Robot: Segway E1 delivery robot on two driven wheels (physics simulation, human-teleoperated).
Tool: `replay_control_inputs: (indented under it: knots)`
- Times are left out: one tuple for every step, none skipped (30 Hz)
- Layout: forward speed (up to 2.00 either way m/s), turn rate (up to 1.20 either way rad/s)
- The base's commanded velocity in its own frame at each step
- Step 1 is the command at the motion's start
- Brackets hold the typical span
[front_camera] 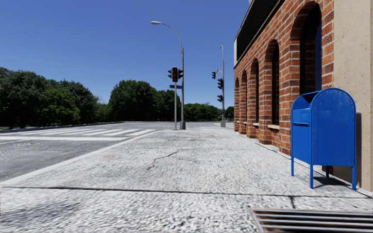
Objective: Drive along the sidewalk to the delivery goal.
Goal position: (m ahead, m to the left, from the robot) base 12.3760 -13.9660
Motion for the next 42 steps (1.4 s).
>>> replay_control_inputs:
  knots:
    - [2.0, 0.0]
    - [2.0, 0.0]
    - [2.0, 0.0]
    - [2.0, 0.0]
    - [2.0, 0.0]
    - [2.0, 0.0]
    - [2.0, 0.0]
    - [2.0, 0.0]
    - [2.0, 0.0]
    - [2.0, 0.0]
    - [2.0, 0.0]
    - [2.0, 0.0]
    - [2.0, 0.0]
    - [2.0, 0.0]
    - [2.0, 0.0]
    - [2.0, 0.0]
    - [2.0, -0.15]
    - [2.0, -0.28]
    - [2.0, -0.34]
    - [2.0, -0.34]
    - [2.0, -0.36]
    - [2.0, -0.36]
    - [2.0, -0.36]
    - [2.0, -0.34]
    - [2.0, -0.34]
    - [2.0, -0.21]
    - [2.0, 0.0]
    - [2.0, 0.0]
    - [2.0, 0.0]
    - [2.0, 0.0]
    - [2.0, 0.0]
    - [2.0, 0.0]
    - [2.0, 0.0]
    - [2.0, 0.0]
    - [2.0, 0.0]
    - [2.0, 0.0]
    - [2.0, 0.0]
    - [2.0, 0.0]
    - [2.0, 0.0]
    - [2.0, 0.0]
    - [2.0, 0.0]
    - [2.0, 0.0]
